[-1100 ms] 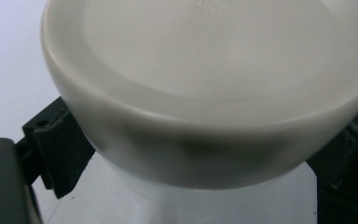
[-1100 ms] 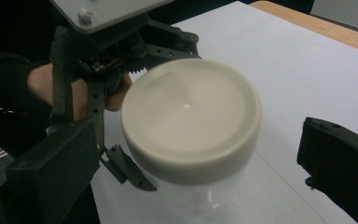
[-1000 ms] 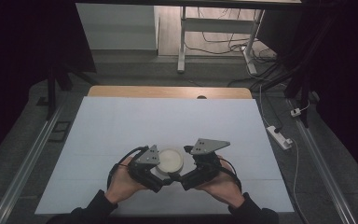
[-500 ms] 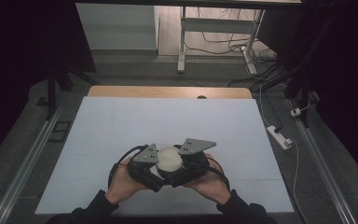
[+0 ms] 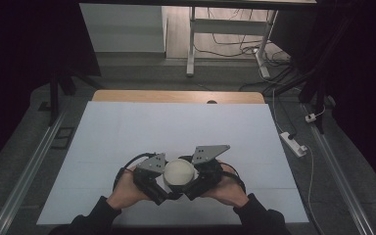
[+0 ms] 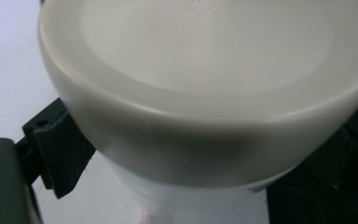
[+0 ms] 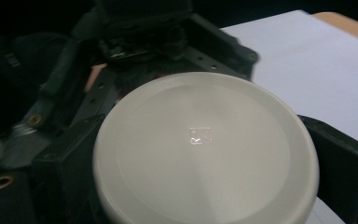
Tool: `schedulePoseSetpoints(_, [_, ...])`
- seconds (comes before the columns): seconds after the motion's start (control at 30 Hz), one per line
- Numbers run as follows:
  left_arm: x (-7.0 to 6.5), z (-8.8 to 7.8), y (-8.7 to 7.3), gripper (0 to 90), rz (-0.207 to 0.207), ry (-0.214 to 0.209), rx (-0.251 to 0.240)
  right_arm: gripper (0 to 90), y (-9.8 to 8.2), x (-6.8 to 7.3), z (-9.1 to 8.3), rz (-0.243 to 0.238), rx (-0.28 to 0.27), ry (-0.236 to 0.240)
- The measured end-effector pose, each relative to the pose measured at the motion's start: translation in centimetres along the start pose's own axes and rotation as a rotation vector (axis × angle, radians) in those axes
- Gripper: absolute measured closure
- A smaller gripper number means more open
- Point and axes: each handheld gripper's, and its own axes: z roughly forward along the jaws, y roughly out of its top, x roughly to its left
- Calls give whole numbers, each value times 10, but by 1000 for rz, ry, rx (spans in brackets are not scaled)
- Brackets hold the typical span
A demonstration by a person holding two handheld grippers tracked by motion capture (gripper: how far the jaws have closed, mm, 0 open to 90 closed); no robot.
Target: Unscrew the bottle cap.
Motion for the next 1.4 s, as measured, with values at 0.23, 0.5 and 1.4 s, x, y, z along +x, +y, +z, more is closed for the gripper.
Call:
schedulePoseSetpoints(0.23, [-3, 4, 0, 78, 50, -74, 11, 69, -4, -4, -4, -64, 24, 157])
schedulePoseSetpoints(0.5, [5, -2, -2, 78, -68, 101, -12, 0, 3, -8, -13, 29, -39, -54])
schedulePoseSetpoints(1.4, [-7, -7, 6, 78, 40, -61, -61, 72, 11, 11, -12, -7, -21, 15])
